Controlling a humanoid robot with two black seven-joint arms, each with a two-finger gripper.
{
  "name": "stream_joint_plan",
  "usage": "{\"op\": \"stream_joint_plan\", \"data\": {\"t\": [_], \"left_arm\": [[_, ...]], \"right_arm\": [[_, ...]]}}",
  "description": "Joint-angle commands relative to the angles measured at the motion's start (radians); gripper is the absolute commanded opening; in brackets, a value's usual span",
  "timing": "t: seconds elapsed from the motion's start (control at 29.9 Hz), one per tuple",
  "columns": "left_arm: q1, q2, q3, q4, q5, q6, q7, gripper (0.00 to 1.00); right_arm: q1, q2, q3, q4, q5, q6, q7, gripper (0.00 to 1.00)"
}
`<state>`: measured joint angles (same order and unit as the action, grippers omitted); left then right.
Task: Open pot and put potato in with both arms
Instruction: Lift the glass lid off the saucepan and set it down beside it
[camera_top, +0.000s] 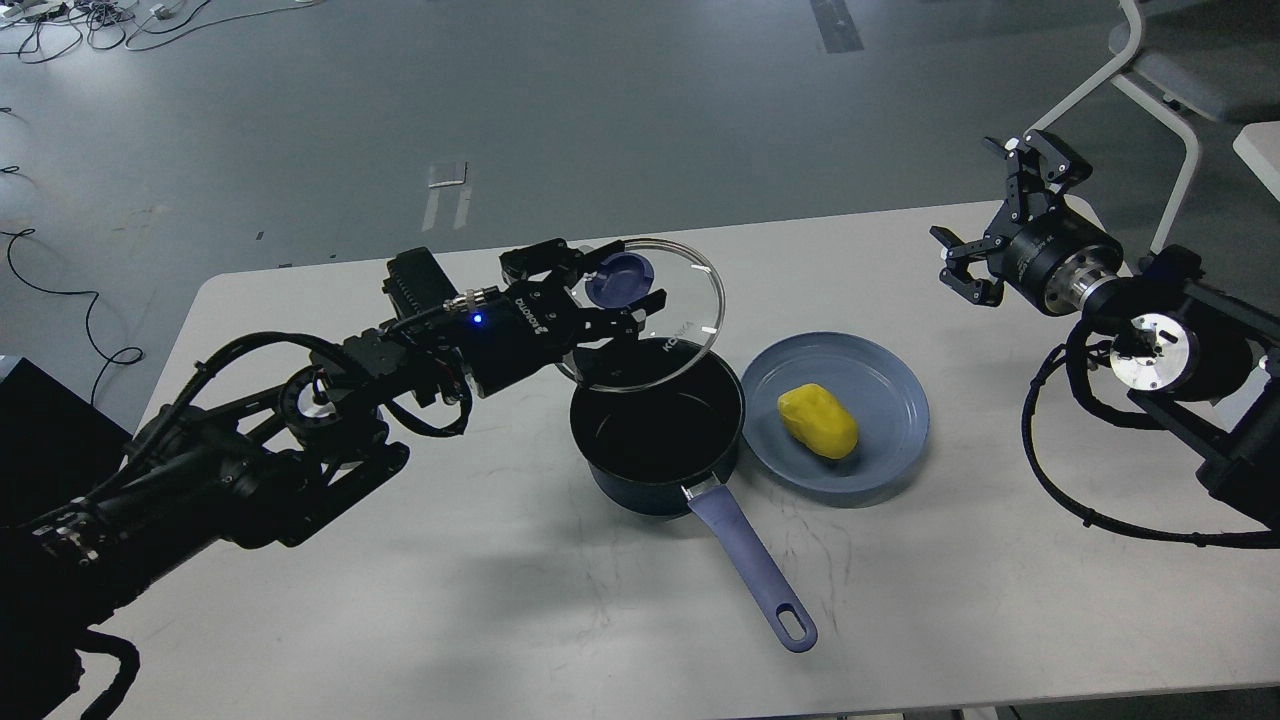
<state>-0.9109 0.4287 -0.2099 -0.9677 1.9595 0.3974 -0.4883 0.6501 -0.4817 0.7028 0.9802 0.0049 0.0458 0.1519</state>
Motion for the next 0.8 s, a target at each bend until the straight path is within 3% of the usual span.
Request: {"op": "stream_joint_plan", "data": {"t": [0.0, 0.13, 0.33, 0.6, 0.77], "left_arm": [[0.006, 0.082, 0.001, -0.003, 0.003, 0.008, 0.000, 0.27], [0.053, 0.201, 0.042, 0.001, 0.004, 0.086, 0.000, 0.27], [0.118, 0.275, 0.109, 0.012, -0.008, 0.091, 0.000, 0.27], [0.208, 0.243, 0.107, 0.093, -0.065, 0.091, 0.000, 0.28], [0.239, 0.164, 0.107, 0.177, -0.120, 0.091, 0.000, 0.29]], "right_arm": [[0.002, 0.002, 0.000, 0.002, -0.002, 0.000, 0.000, 1.00], [0.000, 0.000, 0.000, 0.002, -0.003, 0.000, 0.000, 1.00], [0.000, 0.005, -0.034, 0.000, -0.003, -0.001, 0.000, 1.00], [0.000, 0.000, -0.039, 0.002, -0.003, -0.003, 0.000, 1.00], [-0.003, -0.005, -0.042, 0.002, -0.003, -0.003, 0.000, 1.00]]}}
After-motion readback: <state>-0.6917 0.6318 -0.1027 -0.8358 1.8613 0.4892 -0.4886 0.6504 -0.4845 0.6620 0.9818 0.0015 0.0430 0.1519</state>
